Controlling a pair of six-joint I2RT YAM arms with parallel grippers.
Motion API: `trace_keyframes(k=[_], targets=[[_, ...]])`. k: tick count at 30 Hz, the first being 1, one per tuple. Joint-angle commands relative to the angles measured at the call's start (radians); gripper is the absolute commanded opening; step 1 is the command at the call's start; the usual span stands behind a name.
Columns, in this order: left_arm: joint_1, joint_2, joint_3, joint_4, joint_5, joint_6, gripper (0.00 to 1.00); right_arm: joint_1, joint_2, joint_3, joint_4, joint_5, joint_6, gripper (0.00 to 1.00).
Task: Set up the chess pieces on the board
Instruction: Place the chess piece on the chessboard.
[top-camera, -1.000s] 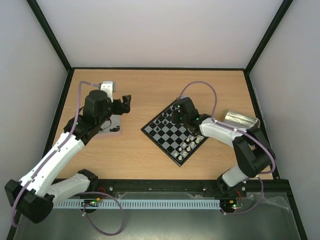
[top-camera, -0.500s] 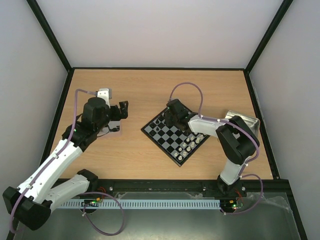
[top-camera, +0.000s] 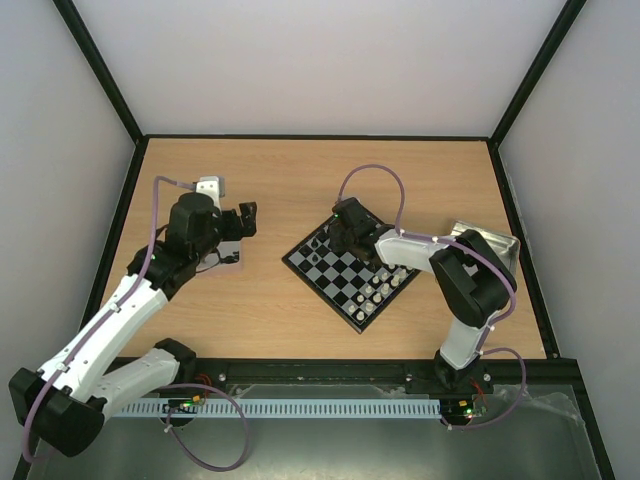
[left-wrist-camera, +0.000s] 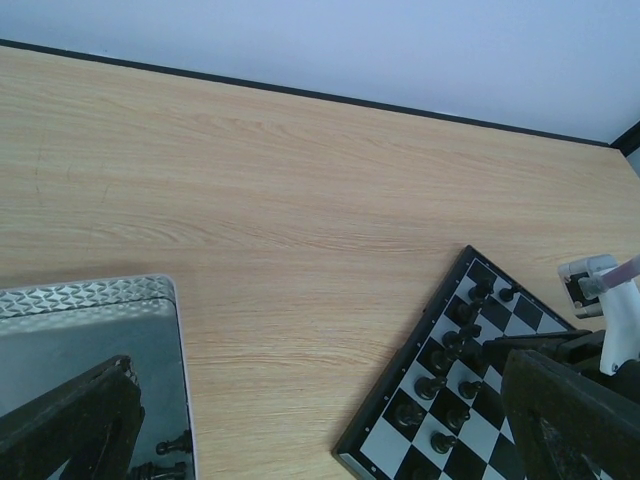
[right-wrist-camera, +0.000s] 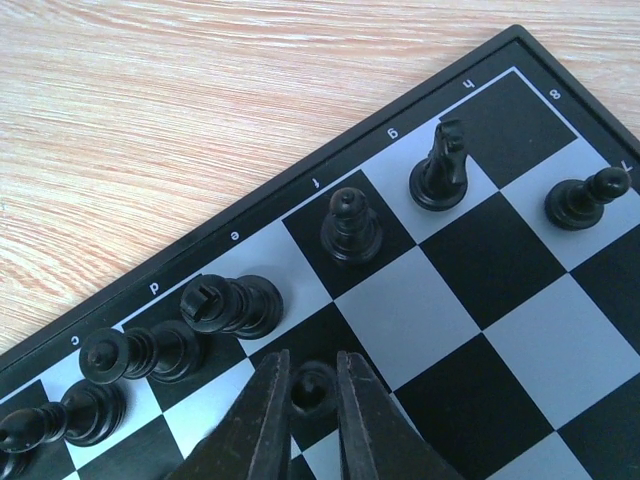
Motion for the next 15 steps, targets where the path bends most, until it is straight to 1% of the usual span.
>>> trace_keyframes(k=[1, 6, 13, 14, 15], targets=[[0.009, 0.010, 0.005, -0.011, -0.001, -0.003, 0.99, 0.005, 0.009, 0.028, 0.006, 0.008, 0.004, 0.15], [0.015, 0.013, 0.003, -0.019, 0.001, -0.010, 0.99, 0.005, -0.037, 0.032, -0.014, 0.006, 0.024, 0.24], [0.048, 0.037, -0.020, -0.046, -0.006, -0.077, 0.99, 0.005, -0.163, 0.033, -0.084, 0.052, 0.076, 0.30], [0.060, 0.046, -0.029, -0.052, 0.001, -0.090, 0.95, 0.005, -0.183, 0.030, -0.094, 0.057, 0.087, 0.31], [0.074, 0.058, -0.036, -0.061, 0.015, -0.104, 0.87, 0.005, -0.203, 0.026, -0.101, 0.060, 0.097, 0.31]])
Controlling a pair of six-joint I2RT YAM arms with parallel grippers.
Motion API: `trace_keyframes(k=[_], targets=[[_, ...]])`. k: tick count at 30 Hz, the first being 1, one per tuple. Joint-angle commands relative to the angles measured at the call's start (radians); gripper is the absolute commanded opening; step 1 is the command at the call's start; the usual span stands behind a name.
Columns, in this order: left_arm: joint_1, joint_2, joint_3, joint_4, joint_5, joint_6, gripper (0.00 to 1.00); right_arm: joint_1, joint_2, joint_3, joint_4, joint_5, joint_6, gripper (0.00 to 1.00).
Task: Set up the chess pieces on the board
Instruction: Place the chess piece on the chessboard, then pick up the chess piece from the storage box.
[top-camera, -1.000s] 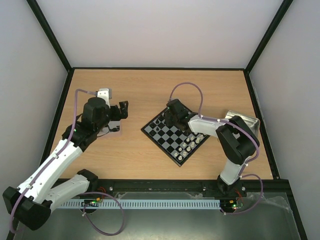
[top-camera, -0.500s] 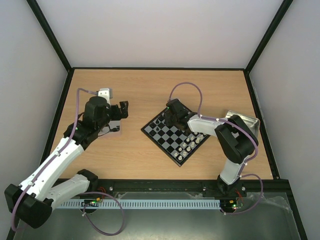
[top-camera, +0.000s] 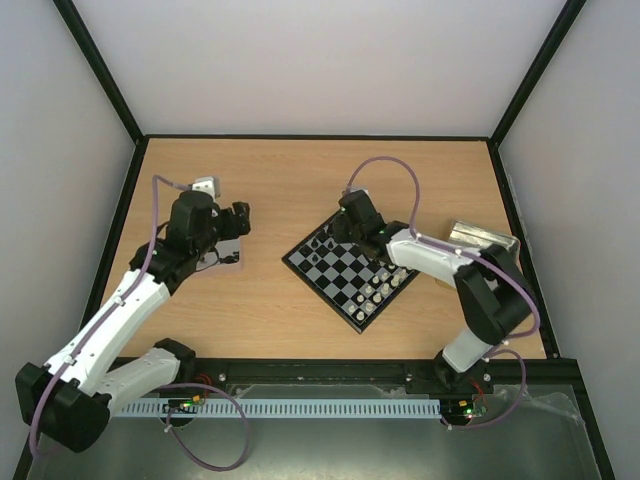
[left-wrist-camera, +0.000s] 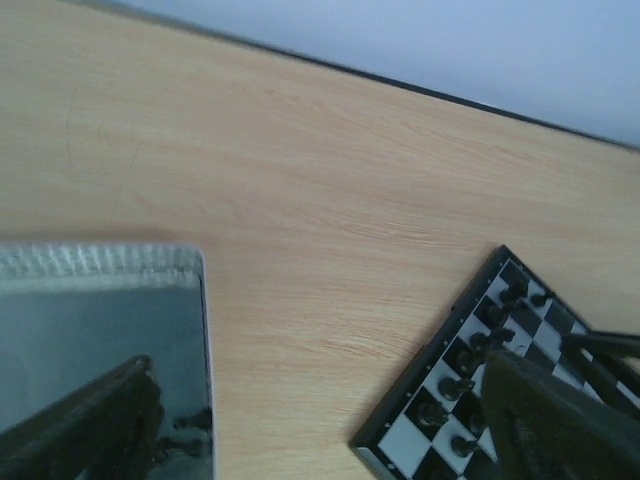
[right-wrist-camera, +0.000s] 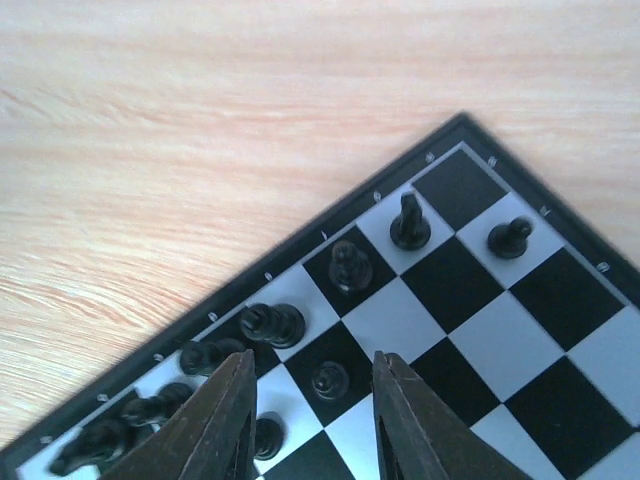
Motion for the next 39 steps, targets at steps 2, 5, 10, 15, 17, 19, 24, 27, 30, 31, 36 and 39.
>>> trace_keyframes(k=[2, 5, 10, 15, 17, 19, 24, 27, 30, 31, 36, 39], targets=[[0.083, 0.065, -0.035, -0.090, 0.054, -0.093, 0.77, 0.005, -0.134, 0.014, -0.071, 0.046, 0.071, 0.33], [0.155, 0.117, -0.053, -0.148, 0.111, -0.118, 0.66, 0.005, -0.184, -0.005, -0.087, 0.025, 0.101, 0.33], [0.286, 0.191, -0.077, -0.222, 0.173, -0.106, 0.69, 0.005, -0.242, -0.037, -0.110, -0.003, 0.155, 0.33], [0.384, 0.309, -0.067, -0.266, 0.147, -0.080, 0.73, 0.005, -0.290, -0.069, -0.109, -0.009, 0.169, 0.33], [0.414, 0.365, -0.056, -0.267, 0.175, -0.058, 0.70, 0.005, -0.303, -0.077, -0.106, -0.005, 0.178, 0.33], [0.428, 0.422, -0.034, -0.279, 0.189, -0.054, 0.63, 0.005, -0.317, -0.096, -0.086, -0.001, 0.192, 0.32], [0.433, 0.509, 0.016, -0.295, 0.212, -0.058, 0.50, 0.005, -0.331, -0.142, -0.025, 0.051, 0.198, 0.29], [0.433, 0.547, 0.054, -0.339, 0.186, -0.059, 0.49, 0.004, -0.328, -0.151, -0.016, 0.091, 0.199, 0.29], [0.433, 0.581, 0.088, -0.376, 0.188, -0.056, 0.48, 0.005, -0.327, -0.146, -0.023, 0.131, 0.187, 0.28], [0.433, 0.592, 0.099, -0.390, 0.186, -0.055, 0.47, 0.005, -0.327, -0.143, -0.027, 0.146, 0.179, 0.28], [0.433, 0.644, 0.135, -0.439, 0.159, -0.038, 0.38, 0.005, -0.324, -0.132, -0.027, 0.231, 0.146, 0.27], [0.433, 0.672, 0.156, -0.440, 0.157, -0.025, 0.33, 0.005, -0.308, -0.131, -0.017, 0.252, 0.144, 0.27]])
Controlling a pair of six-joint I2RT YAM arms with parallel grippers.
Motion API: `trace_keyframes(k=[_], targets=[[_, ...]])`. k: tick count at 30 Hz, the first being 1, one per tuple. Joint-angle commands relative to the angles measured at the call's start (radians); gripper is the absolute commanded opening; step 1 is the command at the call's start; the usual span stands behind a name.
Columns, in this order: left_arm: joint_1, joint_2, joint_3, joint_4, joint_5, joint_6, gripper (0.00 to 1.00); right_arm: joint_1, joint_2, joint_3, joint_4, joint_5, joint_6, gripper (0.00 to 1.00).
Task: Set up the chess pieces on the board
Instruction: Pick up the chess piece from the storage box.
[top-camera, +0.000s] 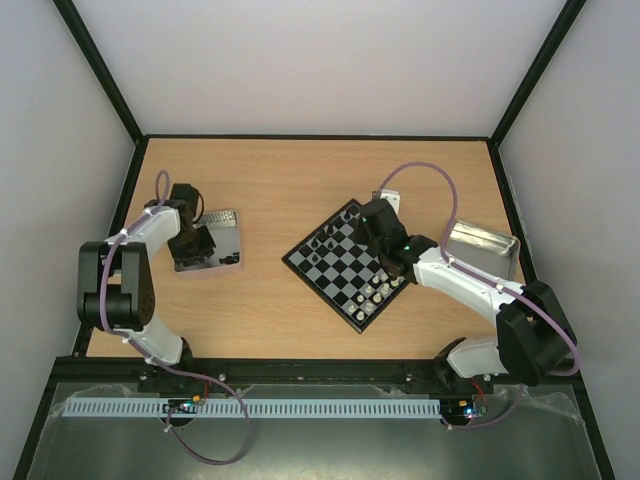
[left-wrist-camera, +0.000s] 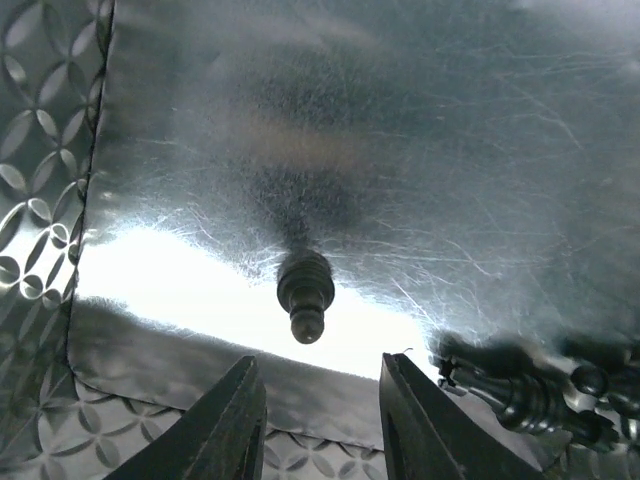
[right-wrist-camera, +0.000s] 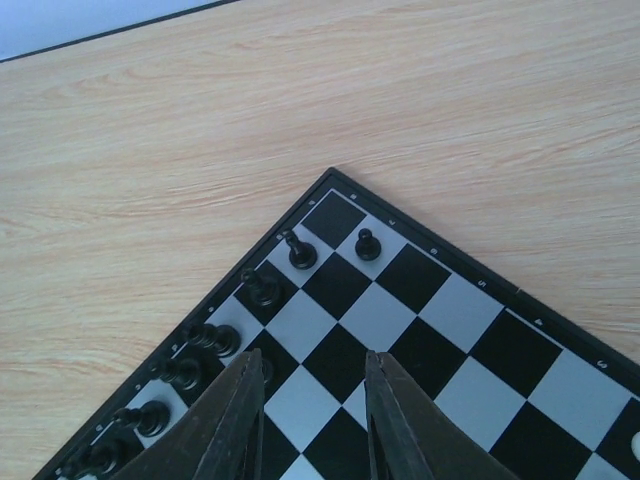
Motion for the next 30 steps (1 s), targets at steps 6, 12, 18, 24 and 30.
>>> trace_keyframes(k=[6, 12, 18, 24, 30], targets=[[0.006, 0.089, 0.092, -0.070, -0.073, 0.037, 0.23, 0.005, 0.016, 0.012, 0.034, 0.073, 0.011, 0.26], [0.008, 0.125, 0.118, -0.070, -0.086, 0.064, 0.05, 0.005, 0.011, 0.019, 0.021, 0.086, 0.022, 0.26], [0.005, 0.074, 0.152, -0.078, -0.093, 0.086, 0.02, 0.005, -0.011, 0.016, 0.022, 0.126, 0.014, 0.26], [-0.075, 0.006, 0.270, -0.137, -0.072, 0.102, 0.02, 0.005, -0.076, -0.013, 0.029, 0.180, 0.036, 0.26], [-0.273, 0.043, 0.459, -0.186, -0.024, 0.079, 0.04, 0.005, -0.162, -0.062, 0.055, 0.276, 0.059, 0.27]])
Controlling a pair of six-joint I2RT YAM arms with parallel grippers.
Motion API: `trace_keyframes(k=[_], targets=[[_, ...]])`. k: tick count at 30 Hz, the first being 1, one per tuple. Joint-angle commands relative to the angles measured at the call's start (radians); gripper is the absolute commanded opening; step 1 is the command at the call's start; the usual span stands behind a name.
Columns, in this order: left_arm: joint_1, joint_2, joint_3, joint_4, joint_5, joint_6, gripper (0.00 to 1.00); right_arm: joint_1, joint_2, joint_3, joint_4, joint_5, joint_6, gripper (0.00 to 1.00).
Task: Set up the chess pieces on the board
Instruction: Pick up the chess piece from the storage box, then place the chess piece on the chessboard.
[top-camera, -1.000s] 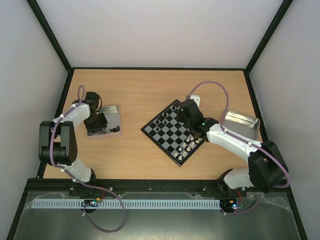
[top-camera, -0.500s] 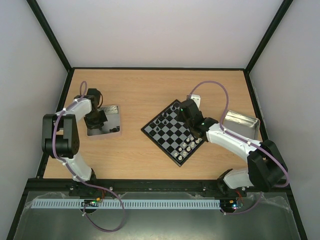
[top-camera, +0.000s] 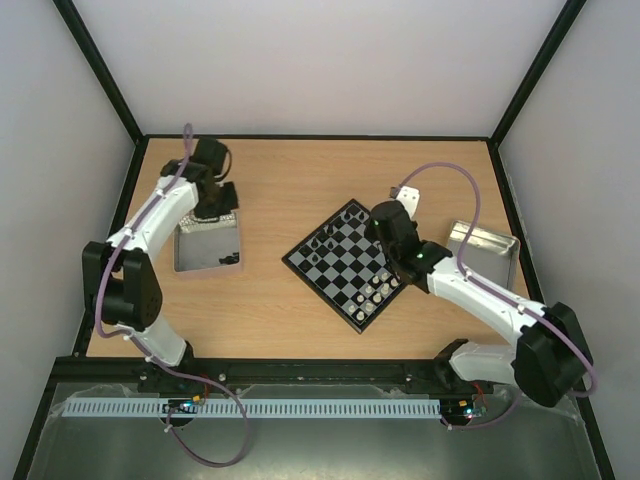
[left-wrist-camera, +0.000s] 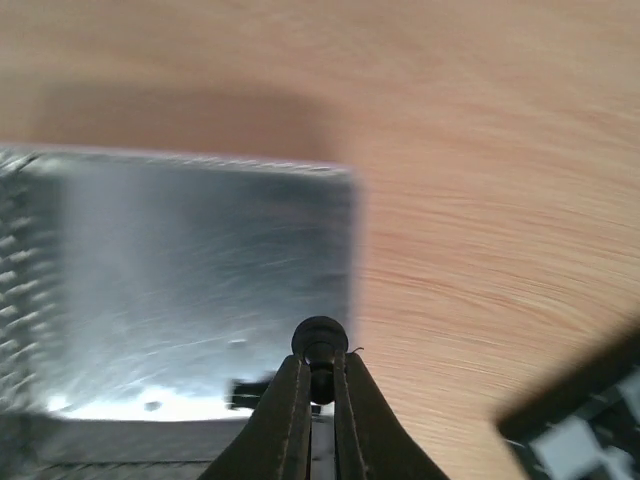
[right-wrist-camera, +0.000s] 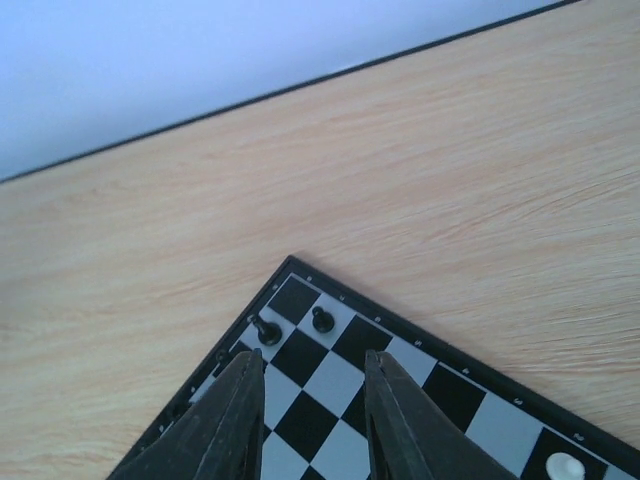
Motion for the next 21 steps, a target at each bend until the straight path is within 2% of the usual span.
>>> trace_keyframes(k=[1, 7, 10, 21], targets=[[-0.157, 0.021, 0.126, -0.067, 0.063, -0.002, 0.04, 0.005, -0.074, -0.052, 0.053, 0.138, 0.046, 0.27], [-0.345, 0.159, 0.315, -0.061, 0.177, -0.004, 0.04, 0.003, -0.135, -0.114, 0.079, 0.213, 0.069, 0.29], [-0.416, 0.225, 0.383, -0.033, 0.179, -0.012, 0.05, 0.003, -0.157, -0.134, 0.076, 0.227, 0.077, 0.29], [-0.536, 0.470, 0.598, 0.021, 0.252, -0.008, 0.07, 0.000, -0.256, -0.207, 0.025, 0.352, 0.112, 0.30]])
